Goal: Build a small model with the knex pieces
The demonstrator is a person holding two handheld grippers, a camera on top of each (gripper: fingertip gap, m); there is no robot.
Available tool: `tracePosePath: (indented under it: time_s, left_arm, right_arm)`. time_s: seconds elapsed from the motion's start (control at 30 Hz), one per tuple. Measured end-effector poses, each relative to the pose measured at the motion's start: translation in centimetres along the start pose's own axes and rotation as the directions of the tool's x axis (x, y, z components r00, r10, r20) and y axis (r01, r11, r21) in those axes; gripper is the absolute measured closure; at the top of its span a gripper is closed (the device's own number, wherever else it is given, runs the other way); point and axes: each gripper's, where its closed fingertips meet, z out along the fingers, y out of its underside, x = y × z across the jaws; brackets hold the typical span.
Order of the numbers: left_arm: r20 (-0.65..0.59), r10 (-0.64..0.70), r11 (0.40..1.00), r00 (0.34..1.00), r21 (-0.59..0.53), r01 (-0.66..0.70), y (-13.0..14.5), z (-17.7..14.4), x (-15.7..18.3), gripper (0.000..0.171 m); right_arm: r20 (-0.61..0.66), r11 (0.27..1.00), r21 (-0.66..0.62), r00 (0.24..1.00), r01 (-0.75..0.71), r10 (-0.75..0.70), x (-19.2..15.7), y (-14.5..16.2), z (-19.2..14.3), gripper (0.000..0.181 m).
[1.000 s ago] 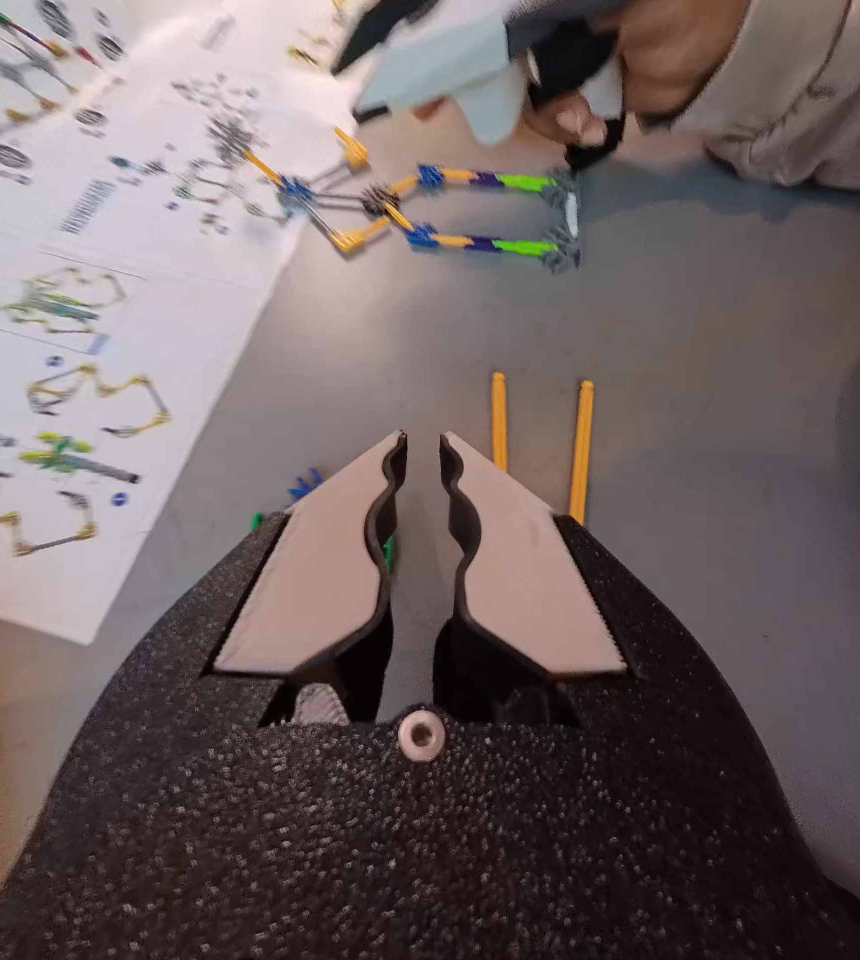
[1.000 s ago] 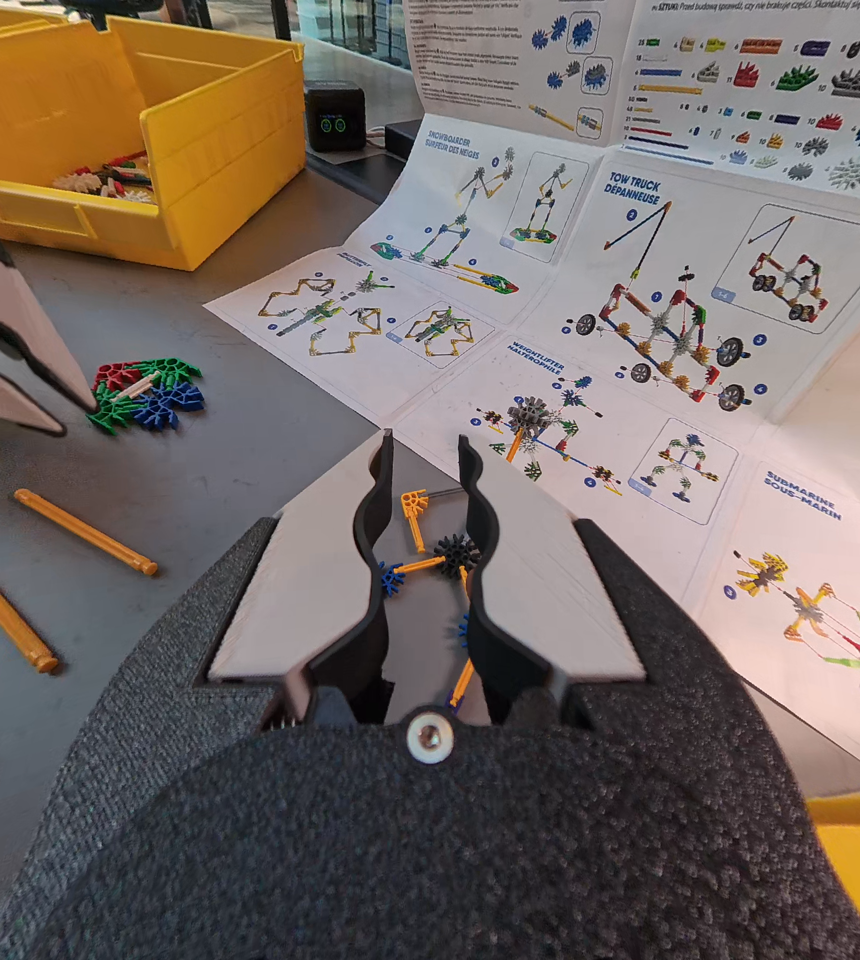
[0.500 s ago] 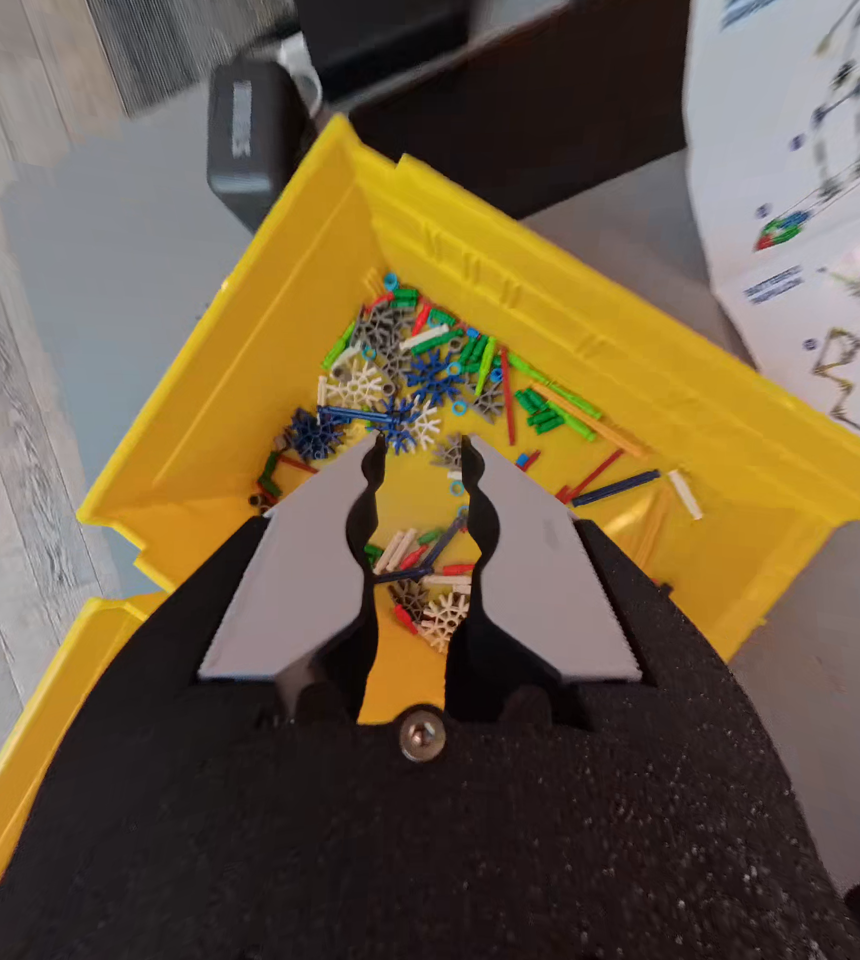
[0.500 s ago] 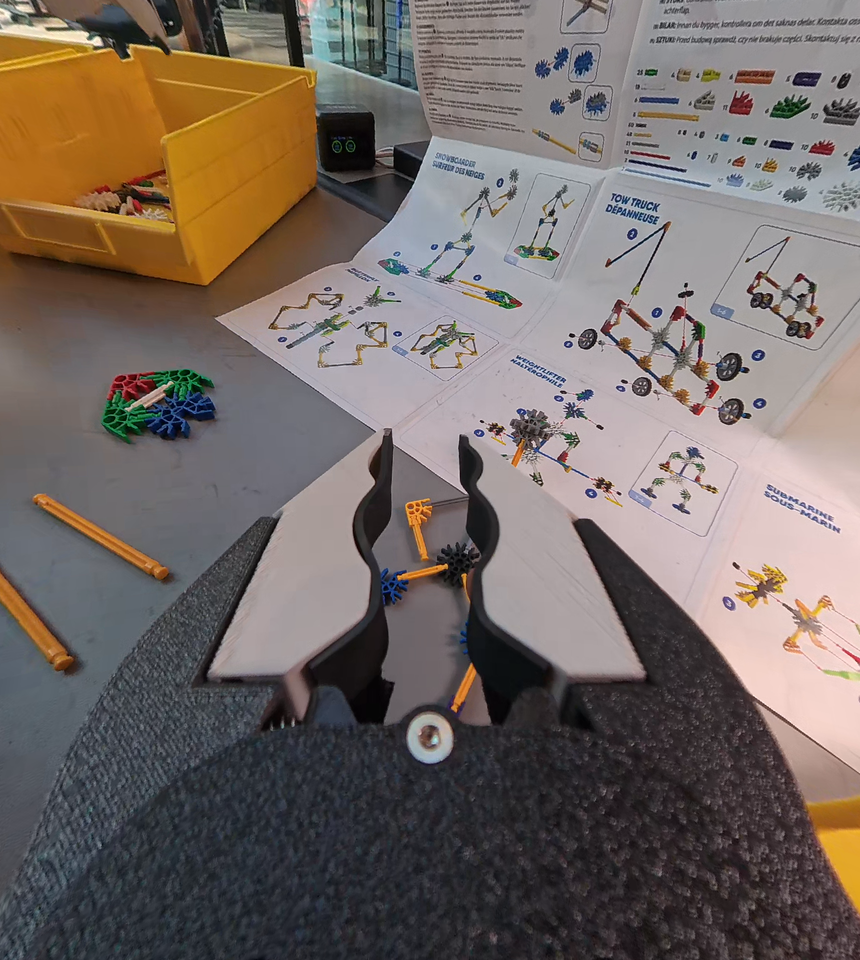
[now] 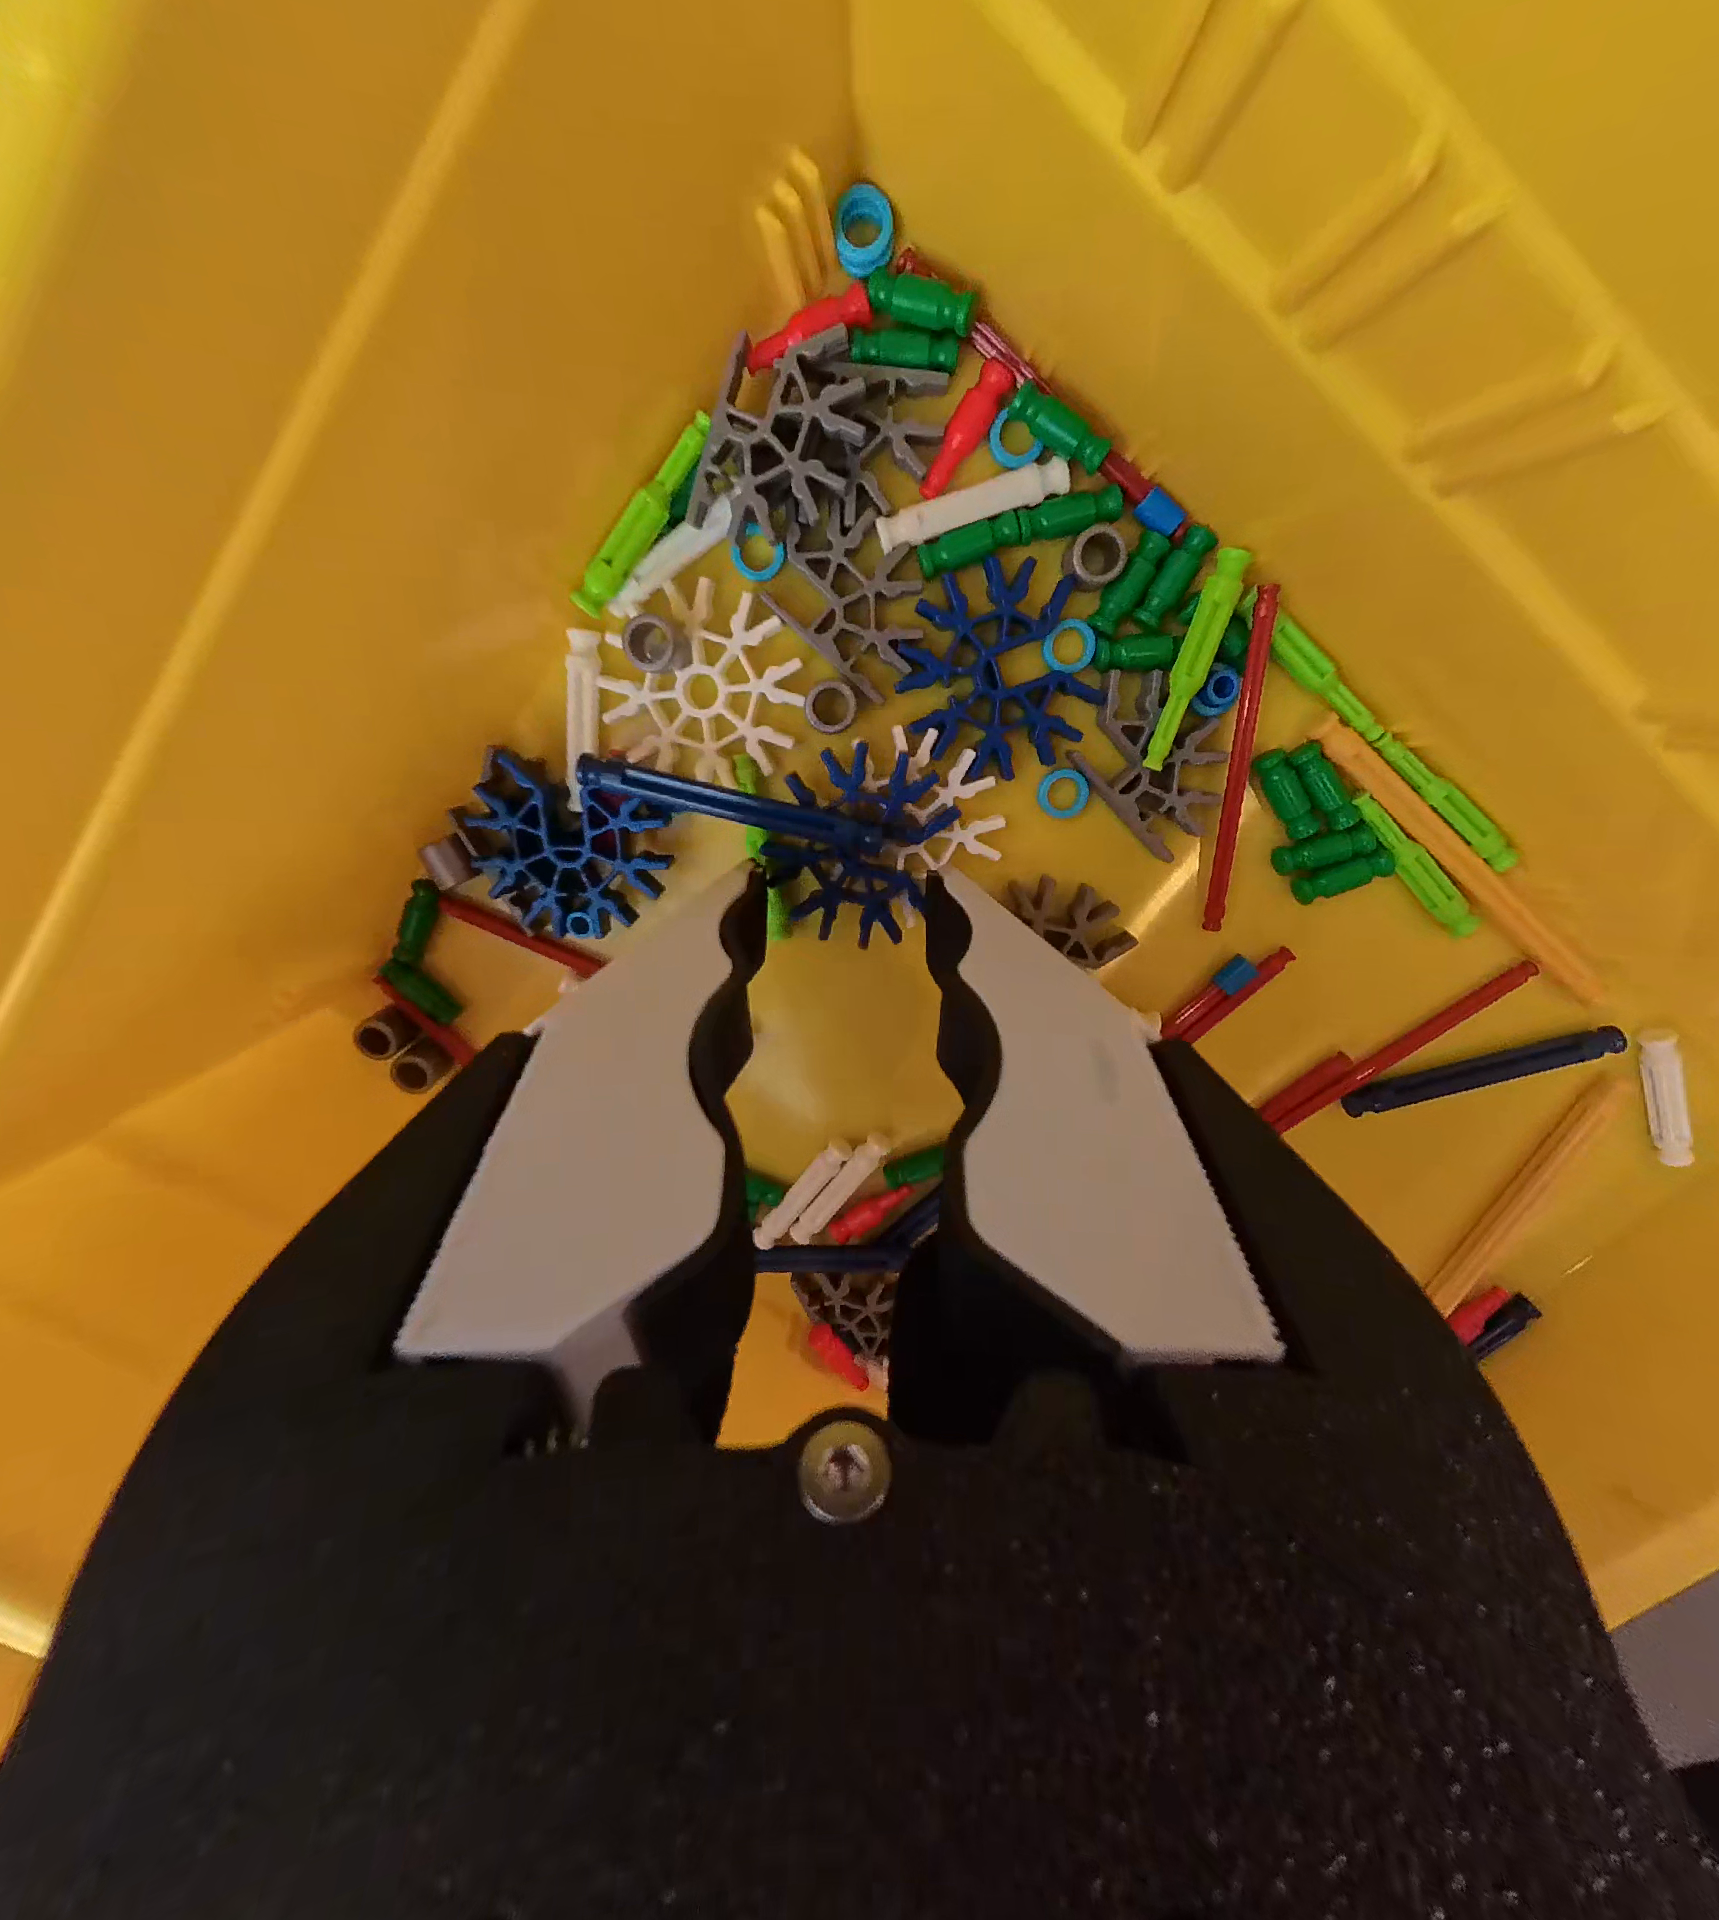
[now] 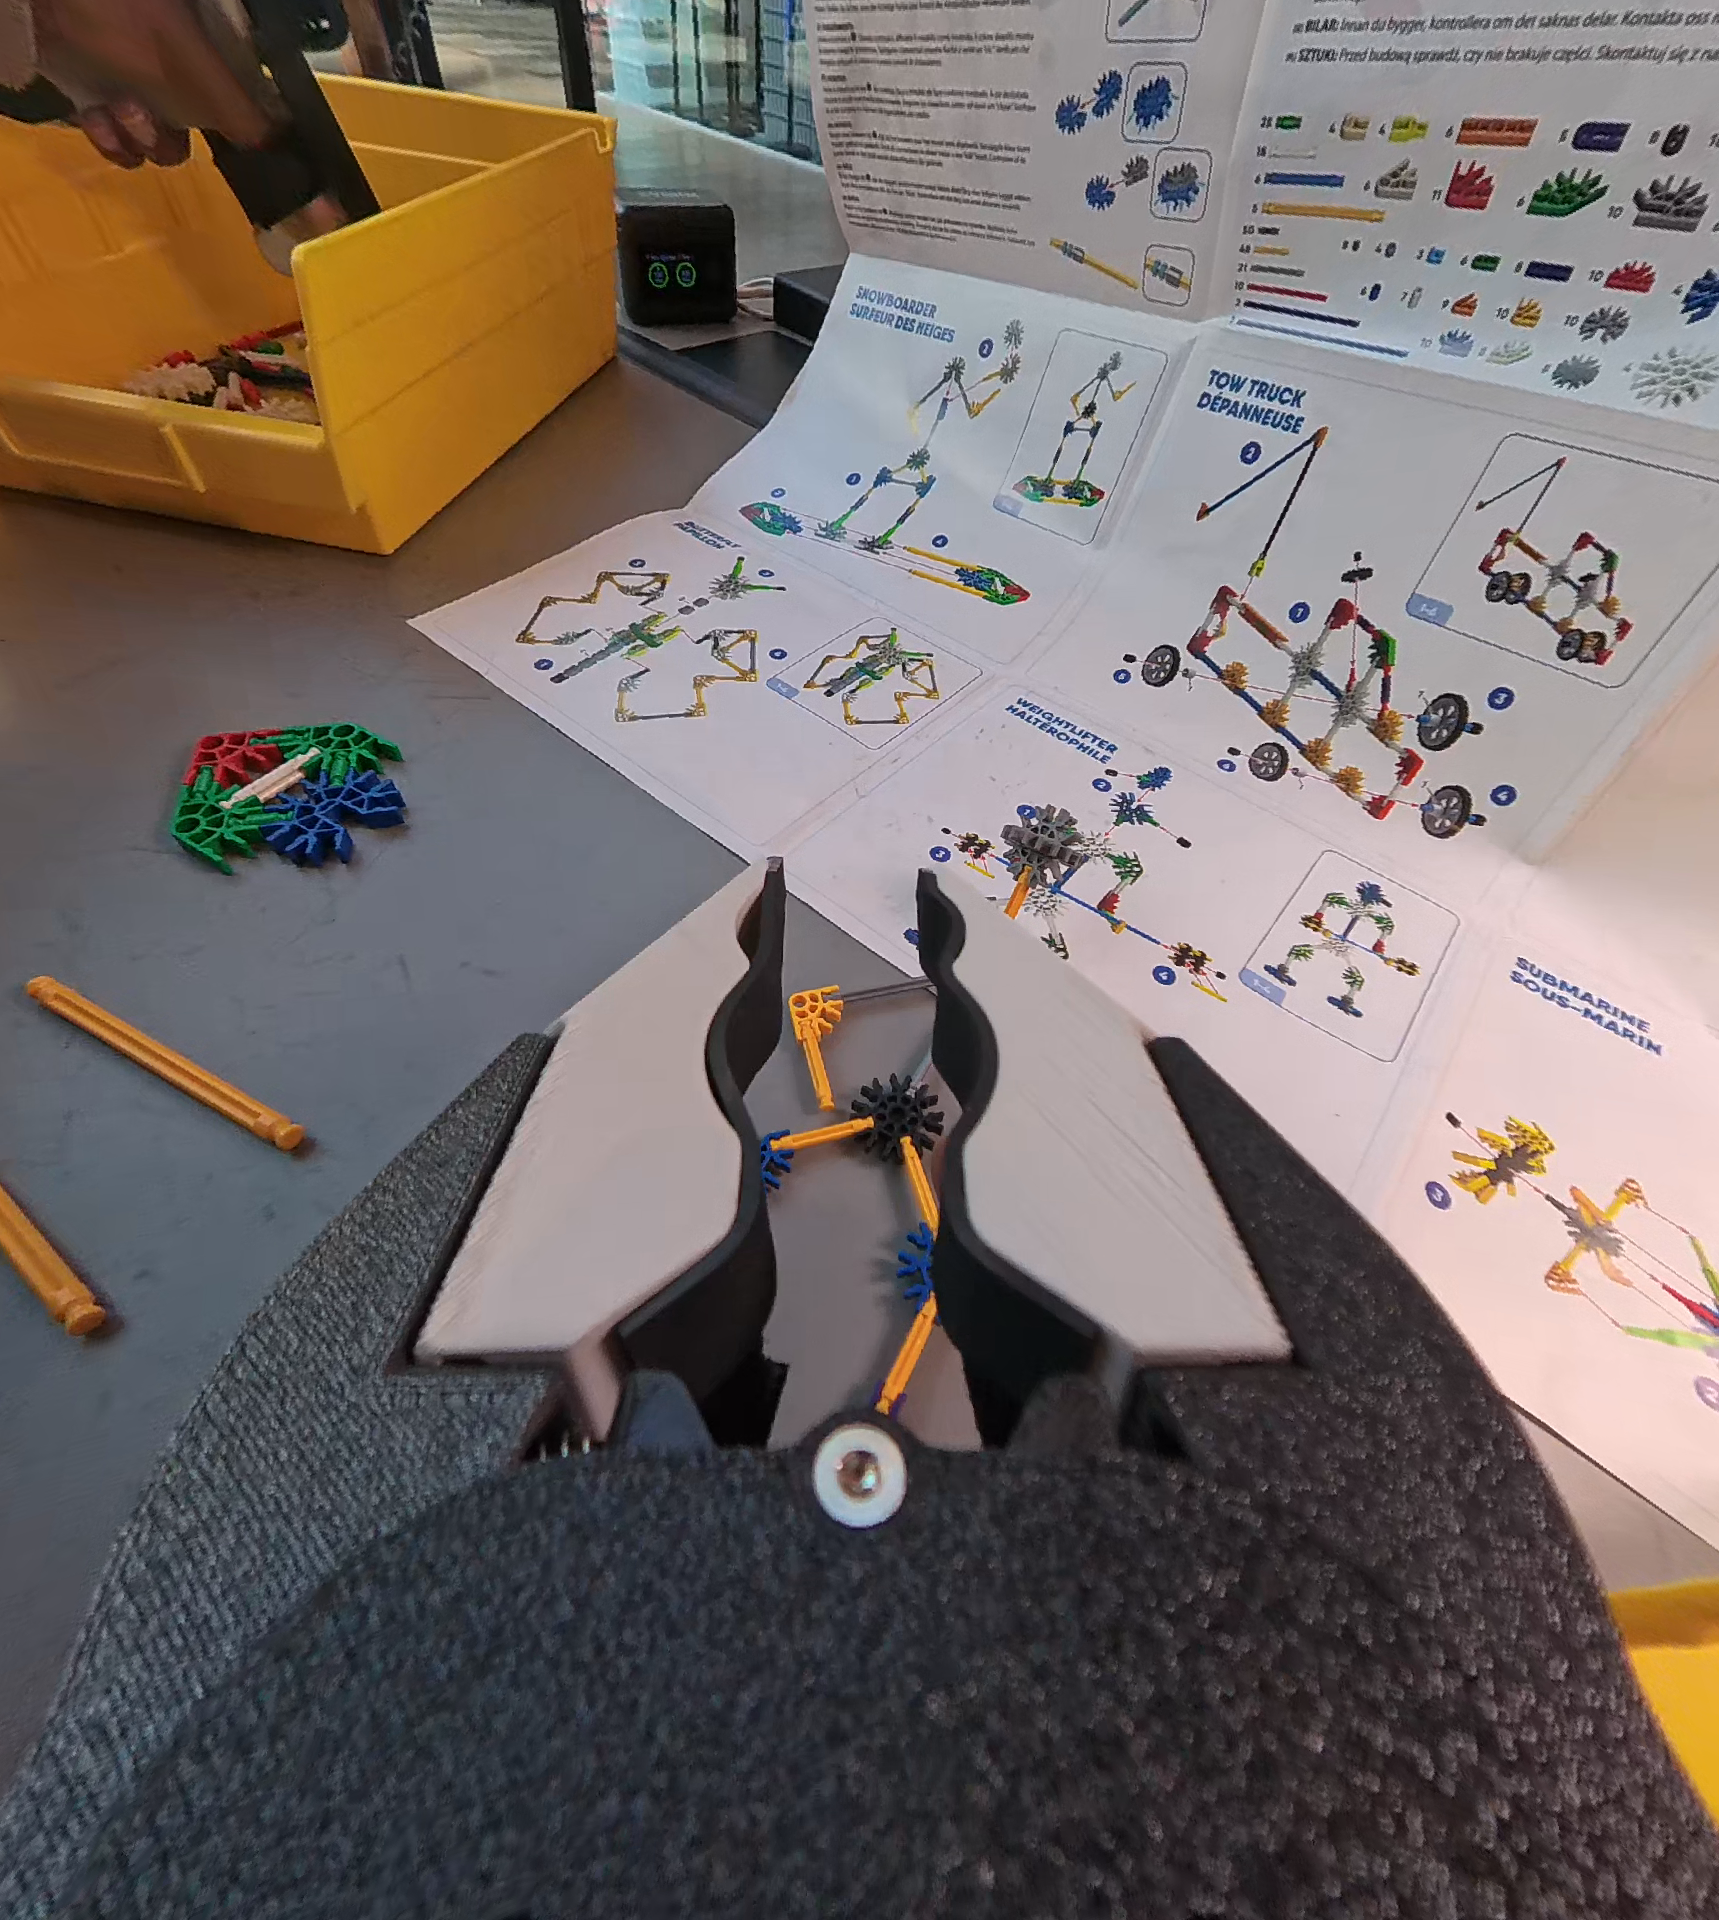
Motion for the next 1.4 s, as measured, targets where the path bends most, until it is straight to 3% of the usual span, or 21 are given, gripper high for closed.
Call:
tracePosePath:
  time_s: [0.3, 0.43, 0.53, 0.7, 0.83, 1.03, 1.13, 1.33, 1.37, 1.4]
  left_arm:
    - [0.029, 0.119, 0.99, 0.992, -0.085, -0.116, 1.7, -1.8, 0.3, 0.143]
    - [-0.07, 0.238, 0.95, 0.969, -0.191, -0.247, 4.2, -5.1, 2.1, 0.143]
    - [-0.175, 0.219, 0.958, 0.96, -0.146, -0.245, 4.4, -7.8, 3.1, 0.143]
    - [-0.176, 0.232, 0.973, 0.957, 0.034, -0.229, 2.9, -10.8, 3.8, 0.144]
    - [-0.137, 0.391, 0.895, 0.91, 0.286, -0.341, 1.9, -13.6, 10.2, 0.144]
    - [-0.106, 0.669, 0.662, 0.735, 0.533, -0.526, 5.3, -13.7, 25.8, 0.144]
    - [-0.115, 0.727, 0.598, 0.677, 0.589, -0.543, 6.8, -11.4, 32.0, 0.144]
    - [-0.2, 0.796, 0.562, 0.571, 0.595, -0.575, 8.3, -6.1, 41.4, 0.144]
    - [-0.197, 0.808, 0.55, 0.556, 0.592, -0.589, 8.2, -5.5, 42.5, 0.147]
    - [-0.181, 0.819, 0.534, 0.545, 0.586, -0.609, 8.1, -5.0, 43.4, 0.161]
  right_arm:
    - [-0.001, 1.0, -0.003, 1.0, 0.001, -0.001, 0.0, 0.1, 0.1, 0.158]
    - [0.0, 1.0, -0.004, 1.0, 0.003, -0.003, -0.1, 0.1, 0.1, 0.158]
    - [0.003, 1.0, -0.003, 1.0, 0.005, -0.005, -0.2, 0.0, 0.0, 0.157]
    - [-0.002, 1.0, 0.004, 1.0, 0.013, -0.013, -0.2, -0.2, -0.1, 0.158]
    - [-0.004, 1.0, 0.002, 1.0, 0.007, -0.007, -0.1, -0.2, 0.0, 0.158]
    - [0.001, 1.0, -0.002, 1.0, 0.008, -0.008, -0.3, 0.0, 0.1, 0.157]
    - [-0.003, 1.0, 0.004, 1.0, 0.017, -0.017, -0.3, -0.2, 0.0, 0.158]
    - [-0.006, 1.0, 0.011, 1.0, 0.023, -0.023, -0.3, -0.4, -0.2, 0.158]
    - [-0.007, 1.0, 0.013, 1.0, 0.028, -0.028, -0.3, -0.5, -0.3, 0.158]
    - [-0.008, 0.999, 0.015, 0.999, 0.034, -0.034, -0.4, -0.6, -0.3, 0.157]
